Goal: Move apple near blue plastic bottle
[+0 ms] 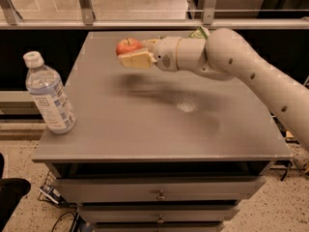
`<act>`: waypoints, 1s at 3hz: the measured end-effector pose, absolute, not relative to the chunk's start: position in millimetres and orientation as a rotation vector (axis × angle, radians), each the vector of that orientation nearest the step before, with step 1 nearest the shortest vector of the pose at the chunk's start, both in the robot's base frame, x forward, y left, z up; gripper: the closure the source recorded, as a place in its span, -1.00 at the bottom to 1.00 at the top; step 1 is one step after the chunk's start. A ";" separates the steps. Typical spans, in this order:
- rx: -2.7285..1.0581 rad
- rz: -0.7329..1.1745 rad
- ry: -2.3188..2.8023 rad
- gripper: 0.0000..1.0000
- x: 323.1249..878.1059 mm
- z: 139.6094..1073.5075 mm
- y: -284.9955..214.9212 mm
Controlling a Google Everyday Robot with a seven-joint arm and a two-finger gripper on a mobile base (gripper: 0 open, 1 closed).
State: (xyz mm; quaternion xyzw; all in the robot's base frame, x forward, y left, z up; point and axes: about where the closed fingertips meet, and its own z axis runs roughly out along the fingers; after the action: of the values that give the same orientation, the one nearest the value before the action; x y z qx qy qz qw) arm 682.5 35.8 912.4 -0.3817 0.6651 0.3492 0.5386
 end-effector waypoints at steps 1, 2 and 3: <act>-0.920 0.875 1.568 1.00 624.3 883.1 33.8; -0.964 0.924 1.535 1.00 575.1 851.3 50.1; -1.035 0.923 1.498 1.00 541.9 842.6 73.1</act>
Offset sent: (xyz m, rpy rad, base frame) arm -0.1647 0.0307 -0.0991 0.0482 -0.0032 0.1649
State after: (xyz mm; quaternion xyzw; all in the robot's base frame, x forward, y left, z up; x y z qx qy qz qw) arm 541.9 73.1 842.6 -0.4322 0.6255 0.3856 0.5228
